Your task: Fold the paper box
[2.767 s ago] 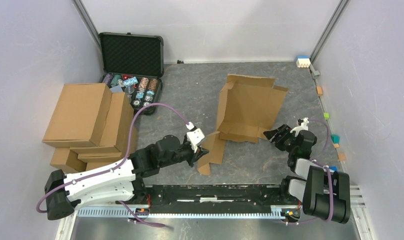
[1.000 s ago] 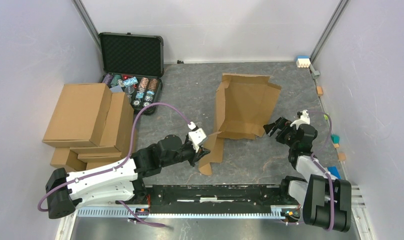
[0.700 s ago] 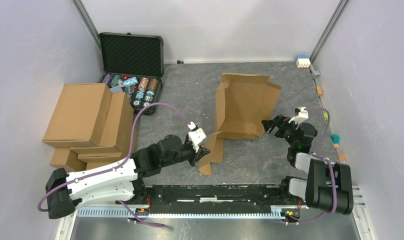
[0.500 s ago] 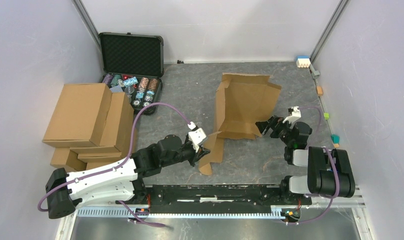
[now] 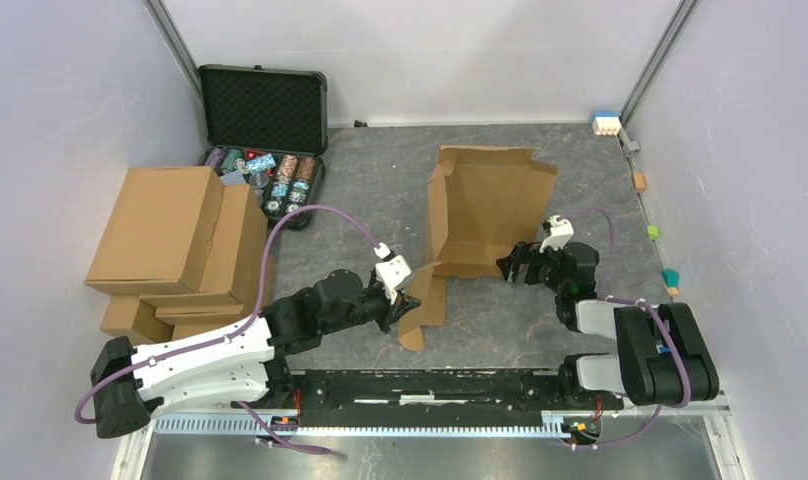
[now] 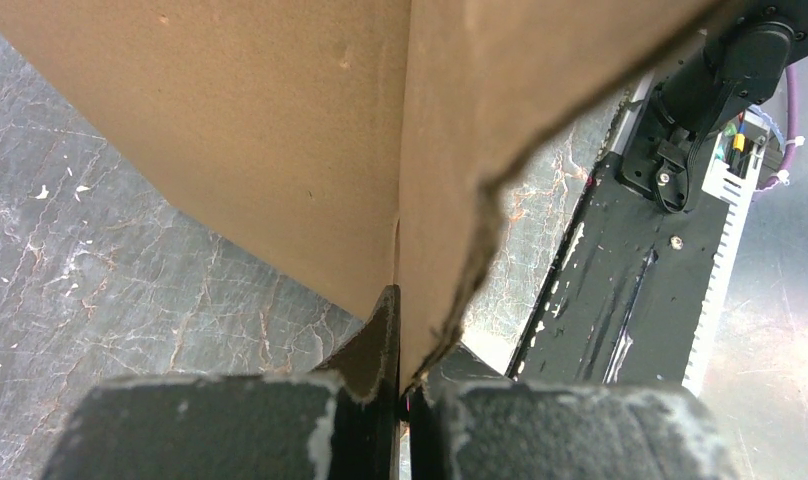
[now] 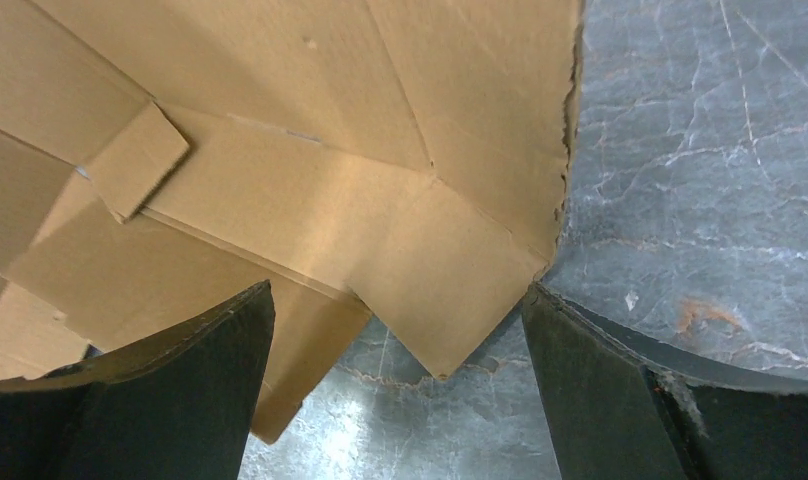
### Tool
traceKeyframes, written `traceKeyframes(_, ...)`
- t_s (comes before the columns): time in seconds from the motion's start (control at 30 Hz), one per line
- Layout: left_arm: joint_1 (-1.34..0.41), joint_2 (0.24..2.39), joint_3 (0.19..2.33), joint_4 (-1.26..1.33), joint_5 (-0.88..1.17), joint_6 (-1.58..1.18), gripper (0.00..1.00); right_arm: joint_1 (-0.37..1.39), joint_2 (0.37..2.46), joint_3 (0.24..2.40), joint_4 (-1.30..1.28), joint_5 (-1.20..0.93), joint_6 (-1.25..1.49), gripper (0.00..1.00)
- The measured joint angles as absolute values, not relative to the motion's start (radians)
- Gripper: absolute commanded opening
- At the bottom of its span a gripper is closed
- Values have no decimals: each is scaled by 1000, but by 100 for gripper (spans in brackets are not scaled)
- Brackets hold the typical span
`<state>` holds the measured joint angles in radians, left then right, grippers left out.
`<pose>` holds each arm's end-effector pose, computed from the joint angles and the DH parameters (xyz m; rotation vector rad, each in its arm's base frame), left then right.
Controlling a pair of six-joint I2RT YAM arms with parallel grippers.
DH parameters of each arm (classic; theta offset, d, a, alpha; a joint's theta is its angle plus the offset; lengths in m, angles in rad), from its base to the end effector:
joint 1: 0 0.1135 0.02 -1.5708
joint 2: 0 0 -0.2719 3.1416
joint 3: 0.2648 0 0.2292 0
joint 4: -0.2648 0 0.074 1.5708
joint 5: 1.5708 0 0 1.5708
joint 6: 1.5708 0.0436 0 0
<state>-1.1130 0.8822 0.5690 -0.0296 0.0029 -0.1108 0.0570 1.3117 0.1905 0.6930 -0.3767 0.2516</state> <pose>0.0825 -0.1677 0.2728 0.9636 1.7550 -0.8130 0.2035 0.0277 0.1556 -0.0495 2.0121 0.5736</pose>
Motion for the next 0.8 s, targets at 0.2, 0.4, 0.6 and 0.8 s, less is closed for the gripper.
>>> traceKeyframes(0.2,-1113,882,569,-30,2,-112,2,96,1301,207,612,-298,194,98)
traceKeyframes(0.4,-1113,881,569,-30,2,-112,2,-3,1271,196,643,-310,237,98)
traceKeyframes(0.6,-1113,882,569,-30,2,-113,2,-100,1306,176,799,-374,305,98)
traceKeyframes(0.8,-1113,883,569,-28,2,-113,2,-95,1531,250,1016,-499,374,98)
